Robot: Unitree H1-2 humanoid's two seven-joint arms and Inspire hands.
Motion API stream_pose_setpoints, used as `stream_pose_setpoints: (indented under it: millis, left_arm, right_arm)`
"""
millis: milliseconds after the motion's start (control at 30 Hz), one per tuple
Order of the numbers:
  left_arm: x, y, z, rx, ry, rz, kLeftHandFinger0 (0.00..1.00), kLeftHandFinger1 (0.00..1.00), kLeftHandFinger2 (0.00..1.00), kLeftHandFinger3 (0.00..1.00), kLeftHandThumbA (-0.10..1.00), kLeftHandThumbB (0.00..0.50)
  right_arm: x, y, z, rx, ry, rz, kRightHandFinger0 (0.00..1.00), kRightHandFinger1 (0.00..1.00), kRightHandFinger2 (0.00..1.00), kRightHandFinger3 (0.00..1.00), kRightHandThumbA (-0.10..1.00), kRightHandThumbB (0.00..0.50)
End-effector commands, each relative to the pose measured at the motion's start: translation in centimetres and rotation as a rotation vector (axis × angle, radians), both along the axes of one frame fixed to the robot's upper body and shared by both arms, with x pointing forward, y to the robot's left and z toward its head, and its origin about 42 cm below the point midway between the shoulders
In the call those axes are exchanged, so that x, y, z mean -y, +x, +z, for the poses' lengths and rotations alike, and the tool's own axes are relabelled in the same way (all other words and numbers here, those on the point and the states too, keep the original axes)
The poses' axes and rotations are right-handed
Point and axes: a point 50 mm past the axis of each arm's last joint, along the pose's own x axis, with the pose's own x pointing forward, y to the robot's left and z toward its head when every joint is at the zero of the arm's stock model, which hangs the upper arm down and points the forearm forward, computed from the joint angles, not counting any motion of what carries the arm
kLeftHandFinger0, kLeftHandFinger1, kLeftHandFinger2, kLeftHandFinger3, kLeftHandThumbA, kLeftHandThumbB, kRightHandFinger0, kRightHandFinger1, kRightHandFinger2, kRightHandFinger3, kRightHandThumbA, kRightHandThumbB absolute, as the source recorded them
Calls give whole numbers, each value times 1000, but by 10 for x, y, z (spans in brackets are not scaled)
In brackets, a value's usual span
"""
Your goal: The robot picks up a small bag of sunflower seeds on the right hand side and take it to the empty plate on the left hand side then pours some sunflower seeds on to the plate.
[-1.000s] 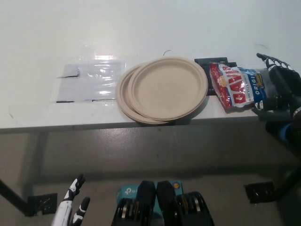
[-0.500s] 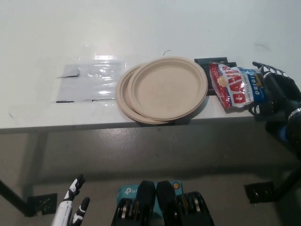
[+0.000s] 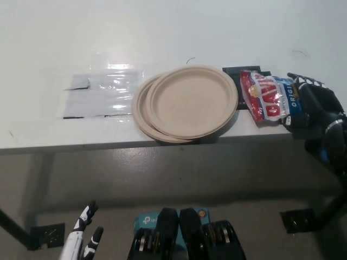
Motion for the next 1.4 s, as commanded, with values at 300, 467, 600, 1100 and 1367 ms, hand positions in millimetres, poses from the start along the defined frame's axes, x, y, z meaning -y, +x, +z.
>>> stream_pose_setpoints:
  millis: [300, 467, 600, 1100, 1367]
  left_arm:
    - [-1, -1, 5, 52, 0, -15, 1000, 1000, 1000, 1000, 1000, 84]
    - [-3, 1, 5, 56, 2, -24, 1000, 1000, 1000, 1000, 1000, 75]
    - [-2, -2, 5, 45, 7, -28, 1000, 1000, 1000, 1000, 1000, 72]
    - [-1, -3, 4, 48, 5, -30, 1000, 1000, 1000, 1000, 1000, 70]
    - [-2, -3, 4, 47, 11, -33, 986, 1000, 1000, 1000, 1000, 77]
  right_arm:
    - [-11, 45, 34, 329, -301, 74, 0, 227, 780, 805, -100, 203]
    - [-21, 43, 26, 330, -212, 79, 0, 240, 752, 754, -100, 180]
    - [-22, 34, 8, 354, -119, 74, 0, 194, 690, 732, -100, 111]
    - [-43, 23, -10, 428, 233, 27, 0, 258, 843, 711, -100, 75]
    - [-53, 27, 1, 458, 326, 6, 0, 265, 774, 694, -100, 80]
